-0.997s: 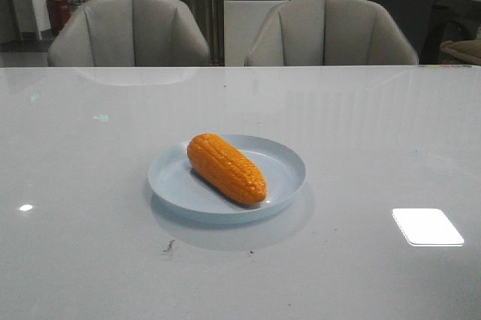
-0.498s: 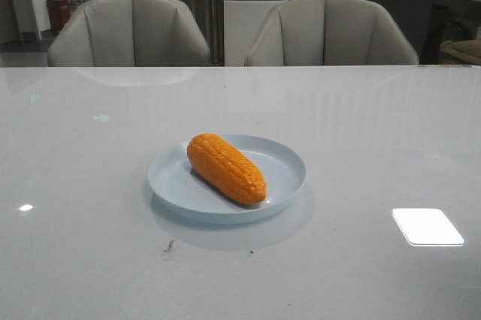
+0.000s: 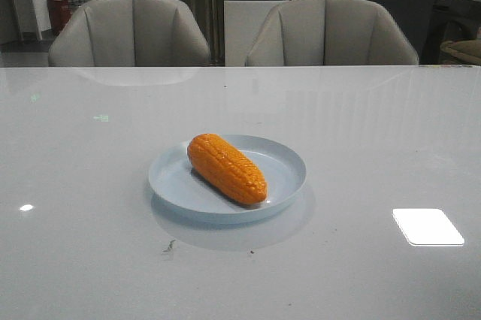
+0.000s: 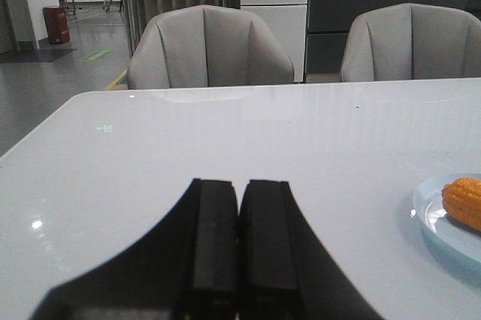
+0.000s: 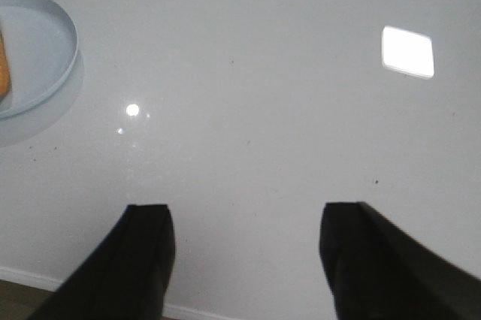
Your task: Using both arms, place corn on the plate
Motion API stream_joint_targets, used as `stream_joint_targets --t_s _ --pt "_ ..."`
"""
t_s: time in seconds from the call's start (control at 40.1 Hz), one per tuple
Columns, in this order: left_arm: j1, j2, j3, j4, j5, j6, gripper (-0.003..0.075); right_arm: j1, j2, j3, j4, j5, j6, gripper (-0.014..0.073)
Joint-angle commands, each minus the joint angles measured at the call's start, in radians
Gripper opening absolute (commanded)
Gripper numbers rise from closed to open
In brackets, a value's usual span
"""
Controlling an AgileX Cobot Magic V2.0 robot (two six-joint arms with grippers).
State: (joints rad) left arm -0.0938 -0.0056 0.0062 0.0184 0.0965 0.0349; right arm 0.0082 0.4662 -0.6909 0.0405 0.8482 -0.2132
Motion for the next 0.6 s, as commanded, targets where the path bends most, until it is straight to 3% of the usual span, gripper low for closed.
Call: stream_joint_targets --t_s 0.0,0.1,0.224,0.424,0.573 --pt "0.002 -0.015 0.038 -0.008 -0.078 -0.012 0.009 0.022 -0.065 -0.024 -0.012 -0.067 -0.009 0.0384" --pt "0.002 -0.015 0.038 -0.008 -0.078 -0.012 0.009 0.025 -0.151 -0.015 -0.012 -0.08 -0.009 0.0205" --pt "0.002 -0.015 0.038 -0.008 -0.078 -0.012 0.009 0.025 -0.264 0.022 -0.008 -0.118 -0.009 0.0044" --pt "0.002 -0.015 0.038 -0.008 -0.078 -0.012 0.009 0.025 -0.438 0.094 -0.007 -0.186 -0.009 0.0055" --pt "0.002 -0.015 0.038 -0.008 -0.078 -0.012 0.009 0.025 -0.498 0.208 -0.007 -0.36 -0.009 0.0055"
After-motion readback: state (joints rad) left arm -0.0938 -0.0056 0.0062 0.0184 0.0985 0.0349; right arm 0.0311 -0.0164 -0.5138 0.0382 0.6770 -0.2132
